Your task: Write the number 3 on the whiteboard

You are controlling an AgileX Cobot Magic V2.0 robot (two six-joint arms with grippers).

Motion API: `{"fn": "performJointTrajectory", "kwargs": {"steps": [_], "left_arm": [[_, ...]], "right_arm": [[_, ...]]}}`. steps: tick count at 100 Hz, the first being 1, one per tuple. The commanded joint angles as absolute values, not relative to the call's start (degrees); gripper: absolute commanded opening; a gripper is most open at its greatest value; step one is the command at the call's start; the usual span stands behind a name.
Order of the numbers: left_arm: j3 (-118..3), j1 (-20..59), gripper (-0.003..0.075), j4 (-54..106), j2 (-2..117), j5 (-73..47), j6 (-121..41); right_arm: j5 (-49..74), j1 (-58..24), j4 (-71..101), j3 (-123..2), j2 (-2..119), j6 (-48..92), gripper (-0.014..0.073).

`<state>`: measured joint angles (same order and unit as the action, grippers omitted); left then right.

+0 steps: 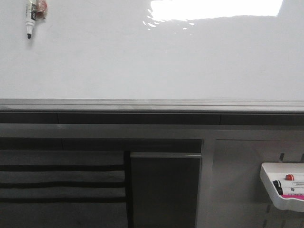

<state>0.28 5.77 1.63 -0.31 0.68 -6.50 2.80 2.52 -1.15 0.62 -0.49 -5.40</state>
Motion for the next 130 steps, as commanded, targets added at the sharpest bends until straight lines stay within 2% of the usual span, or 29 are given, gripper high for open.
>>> {"fn": "performJointTrajectory", "kwargs": {"steps": [1, 113, 130], "left_arm": [[0.78, 5.73, -0.002, 1.82, -1.7, 5.02, -6.28], [0.78, 5.73, -0.002, 1.82, -1.7, 5.13, -6.28], [0.78, 5.73, -0.002, 6.75, -1.7, 5.11, -6.05]], "right_arm": [[-2.27, 2.78, -1.81, 2.16, -1.32, -5.36, -0.0069], [-2.27, 2.78, -1.81, 2.16, -1.32, -5.36, -0.0069], [-2.27, 2.78, -1.81, 2.16, -1.32, -5.36, -0.0069]]}}
